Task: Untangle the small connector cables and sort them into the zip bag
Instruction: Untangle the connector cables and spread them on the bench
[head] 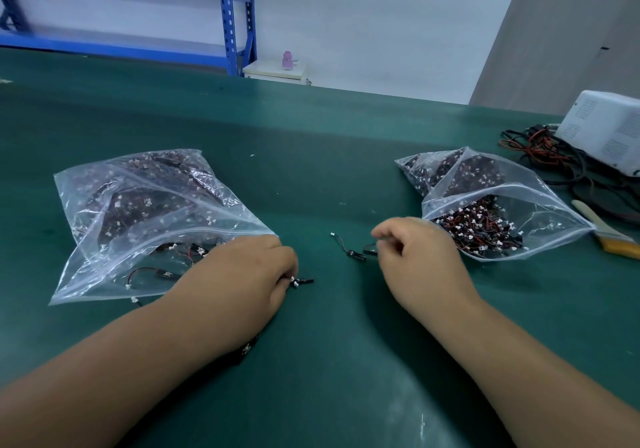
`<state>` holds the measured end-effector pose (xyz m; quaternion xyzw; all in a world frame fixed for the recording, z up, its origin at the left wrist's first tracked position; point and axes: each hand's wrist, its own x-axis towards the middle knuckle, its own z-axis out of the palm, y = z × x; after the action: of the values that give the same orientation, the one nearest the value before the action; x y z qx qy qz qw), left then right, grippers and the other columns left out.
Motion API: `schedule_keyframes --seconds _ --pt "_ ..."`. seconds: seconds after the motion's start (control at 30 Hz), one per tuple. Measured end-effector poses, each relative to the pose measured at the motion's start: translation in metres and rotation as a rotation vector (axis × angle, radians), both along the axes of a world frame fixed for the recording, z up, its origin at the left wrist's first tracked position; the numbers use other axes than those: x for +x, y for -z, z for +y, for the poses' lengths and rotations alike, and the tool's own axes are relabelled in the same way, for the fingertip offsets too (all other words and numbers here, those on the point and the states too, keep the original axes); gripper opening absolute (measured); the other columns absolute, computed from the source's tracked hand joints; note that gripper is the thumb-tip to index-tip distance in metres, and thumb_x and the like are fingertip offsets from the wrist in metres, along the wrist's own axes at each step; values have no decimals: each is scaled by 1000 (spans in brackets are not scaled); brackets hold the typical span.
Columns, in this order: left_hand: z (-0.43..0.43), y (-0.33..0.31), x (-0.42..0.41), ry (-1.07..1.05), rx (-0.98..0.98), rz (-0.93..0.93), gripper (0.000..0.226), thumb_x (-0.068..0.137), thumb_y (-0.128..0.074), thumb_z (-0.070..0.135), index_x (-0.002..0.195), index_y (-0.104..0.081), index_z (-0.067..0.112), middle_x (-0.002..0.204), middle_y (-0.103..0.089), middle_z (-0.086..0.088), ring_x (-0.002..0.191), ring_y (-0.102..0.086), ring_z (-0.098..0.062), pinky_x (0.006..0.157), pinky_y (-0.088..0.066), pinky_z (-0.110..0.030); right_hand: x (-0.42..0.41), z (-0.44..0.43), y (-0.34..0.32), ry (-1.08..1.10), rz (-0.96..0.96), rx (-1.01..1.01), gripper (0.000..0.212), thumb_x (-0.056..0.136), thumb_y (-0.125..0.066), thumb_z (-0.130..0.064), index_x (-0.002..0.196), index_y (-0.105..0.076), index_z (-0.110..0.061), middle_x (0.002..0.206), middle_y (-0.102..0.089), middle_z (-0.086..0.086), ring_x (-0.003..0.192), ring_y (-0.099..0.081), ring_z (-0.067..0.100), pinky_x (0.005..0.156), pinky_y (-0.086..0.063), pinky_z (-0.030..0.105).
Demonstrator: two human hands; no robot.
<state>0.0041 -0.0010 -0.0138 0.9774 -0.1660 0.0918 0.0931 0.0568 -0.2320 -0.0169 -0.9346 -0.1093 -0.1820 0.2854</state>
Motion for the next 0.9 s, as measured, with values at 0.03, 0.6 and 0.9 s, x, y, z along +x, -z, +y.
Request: schedule_keyframes --seconds 0.03,0.6,0.9 --pt "-1 1 0 4 -2 -4 8 96 -45 34 97 -52 35 94 -46 16 96 -47 -9 88 -40 -26 0 -5 -1 0 -1 -21 23 86 -59 -6 96 -74 -20 94 -64 -3 89 -59 18 85 -50 36" --pt "-8 -2 -2 2 -137 -25 9 98 -45 28 96 -46 36 92 -54 16 89 -47 -9 82 -39 -27 -9 2 7 -163 -12 -233 23 89 -66 -17 108 -72 -28 107 -59 -8 102 -50 21 91 -37 37" --pt "-6 -8 -12 74 -20 3 28 84 -45 45 111 -53 40 105 -52 22 102 -46 -4 95 -41 -30 -5 10 7 -106 184 -452 58 88 -36 -70 123 -60 -30 124 -43 -13 115 -40 18 96 -31 37"
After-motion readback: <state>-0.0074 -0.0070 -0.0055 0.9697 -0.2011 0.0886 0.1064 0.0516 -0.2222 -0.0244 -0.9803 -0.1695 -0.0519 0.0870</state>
